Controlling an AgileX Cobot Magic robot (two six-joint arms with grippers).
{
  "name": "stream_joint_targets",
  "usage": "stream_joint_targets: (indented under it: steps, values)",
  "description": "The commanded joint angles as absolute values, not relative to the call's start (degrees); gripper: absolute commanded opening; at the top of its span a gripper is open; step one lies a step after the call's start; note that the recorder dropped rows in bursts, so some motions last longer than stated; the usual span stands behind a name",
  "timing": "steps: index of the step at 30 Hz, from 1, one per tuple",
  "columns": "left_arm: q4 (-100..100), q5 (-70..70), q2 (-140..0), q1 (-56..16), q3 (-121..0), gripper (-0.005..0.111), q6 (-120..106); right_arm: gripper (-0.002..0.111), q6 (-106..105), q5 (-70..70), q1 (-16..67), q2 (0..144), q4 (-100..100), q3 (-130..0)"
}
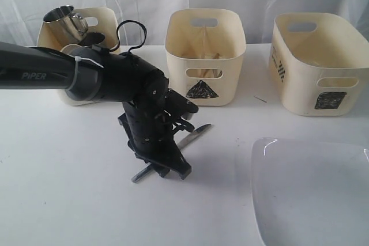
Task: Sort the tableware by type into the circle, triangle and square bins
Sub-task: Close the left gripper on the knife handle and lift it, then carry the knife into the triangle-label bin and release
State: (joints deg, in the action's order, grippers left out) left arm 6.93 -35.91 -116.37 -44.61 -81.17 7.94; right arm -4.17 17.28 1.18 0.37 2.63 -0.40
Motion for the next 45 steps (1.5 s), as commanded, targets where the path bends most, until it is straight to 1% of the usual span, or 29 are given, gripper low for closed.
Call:
stream_joint_targets:
  steps: [1, 6, 10, 11, 13, 14, 22, 27, 31, 34, 35, 38, 45]
  values:
    - [4.4, -37.9, -117.7, -44.5, -80.7, 0.038, 7.6, 0.000, -4.1, 16.8, 1.4, 0.0, 2.8, 0.0]
    - [4.3, -38.9, -118.2, -44.5, -80.7, 0.034, 7.6, 0.000, -4.1, 16.8, 1.4, 0.0, 2.8, 0.0]
    - [5.1, -38.9, -118.0, -44.5, -80.7, 0.016, 7.6, 0.000, -4.1, 16.8, 1.4, 0.0, 2.8, 0.0]
    - [5.5, -39.0, -117.5, -44.5, -80.7, 0.010, 7.6, 0.000, -4.1, 16.8, 1.4, 0.0, 2.8, 0.0]
    - [5.7, -39.5, -116.4, -44.5, -80.7, 0.002, 7.6, 0.000, -4.1, 16.8, 1.4, 0.0, 2.8, 0.0]
    - [6.0, -39.7, -115.8, -44.5, -80.7, 0.000, 7.5, 0.000, -4.1, 16.8, 1.4, 0.0, 2.8, 0.0]
    - [6.8, -40.8, -108.0, -44.8, -80.8, 0.000, 7.5, 0.000, -4.1, 16.8, 1.4, 0.0, 2.8, 0.0]
    - [5.4, -38.6, -102.7, -44.8, -80.8, 0.000, 7.5, 0.000, -4.1, 16.8, 1.4, 0.0, 2.8, 0.0]
    - [1.8, -31.2, -99.1, -45.5, -80.8, 0.000, 7.2, 0.000, -4.1, 16.8, 1.4, 0.0, 2.8, 0.0]
    - [1.9, -22.2, -97.9, -46.5, -80.8, 0.000, 6.7, 0.000, -4.1, 16.8, 1.4, 0.0, 2.8, 0.0]
    - [1.8, -17.1, -98.0, -46.4, -81.4, 0.000, 6.7, 0.000, -4.1, 16.8, 1.4, 0.0, 2.8, 0.0]
    - [1.8, -14.0, -100.8, -45.3, -86.7, 0.000, 6.7, 0.000, -4.1, 16.8, 1.4, 0.0, 2.8, 0.0]
    - [4.2, -9.7, -115.7, -43.4, -108.4, 0.000, 2.6, 0.000, -4.1, 16.8, 1.4, 0.0, 2.8, 0.0]
